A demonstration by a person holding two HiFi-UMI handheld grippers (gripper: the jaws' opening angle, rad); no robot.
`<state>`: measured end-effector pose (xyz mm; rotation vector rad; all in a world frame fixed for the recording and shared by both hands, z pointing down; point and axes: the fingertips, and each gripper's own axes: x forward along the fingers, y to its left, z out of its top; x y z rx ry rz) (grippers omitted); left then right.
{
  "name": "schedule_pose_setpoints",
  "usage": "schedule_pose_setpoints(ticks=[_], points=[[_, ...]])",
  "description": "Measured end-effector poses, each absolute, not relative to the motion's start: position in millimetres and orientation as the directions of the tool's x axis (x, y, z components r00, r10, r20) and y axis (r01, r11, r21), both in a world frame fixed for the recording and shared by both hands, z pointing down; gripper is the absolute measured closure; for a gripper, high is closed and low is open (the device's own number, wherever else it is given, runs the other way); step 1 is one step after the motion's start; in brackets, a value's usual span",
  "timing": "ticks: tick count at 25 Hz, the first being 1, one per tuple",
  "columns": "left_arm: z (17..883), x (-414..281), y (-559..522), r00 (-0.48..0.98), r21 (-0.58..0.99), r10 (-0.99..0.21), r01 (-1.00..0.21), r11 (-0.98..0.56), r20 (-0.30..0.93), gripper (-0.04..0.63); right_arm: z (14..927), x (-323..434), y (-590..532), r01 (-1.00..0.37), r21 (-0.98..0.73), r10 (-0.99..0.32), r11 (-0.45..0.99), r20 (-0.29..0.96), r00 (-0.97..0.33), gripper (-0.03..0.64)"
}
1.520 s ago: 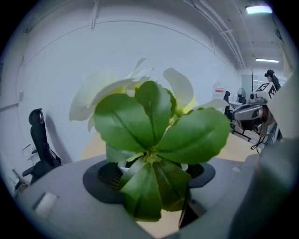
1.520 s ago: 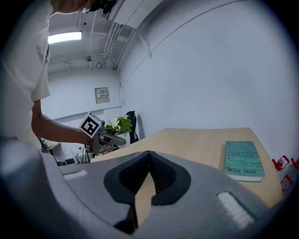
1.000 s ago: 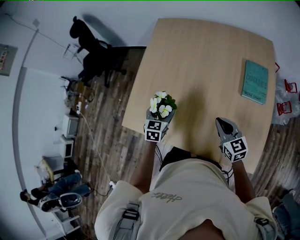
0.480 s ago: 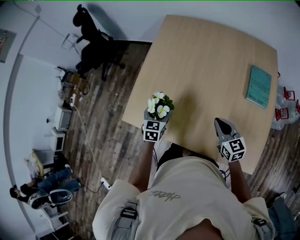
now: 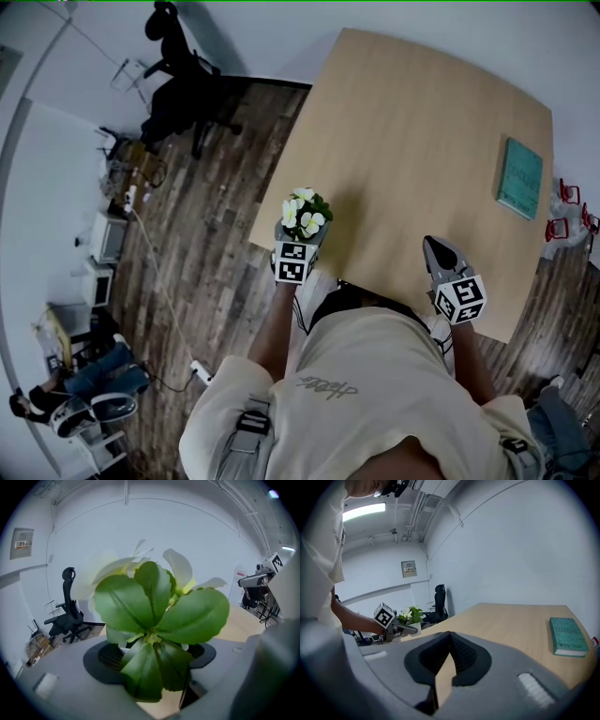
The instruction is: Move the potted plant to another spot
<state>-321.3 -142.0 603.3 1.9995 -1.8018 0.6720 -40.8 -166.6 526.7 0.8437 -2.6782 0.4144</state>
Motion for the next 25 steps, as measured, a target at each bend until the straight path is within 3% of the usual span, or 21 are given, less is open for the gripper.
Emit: schedule_pose_setpoints(ticks=[25], points=[[659,-449,-91,0.055,0.006,-0.790,-0.998,-0.065,0.611,0.235,517,-143,-166,-0.639,-0.126,-0.562,0.759,0.368,-0.740,0.614]])
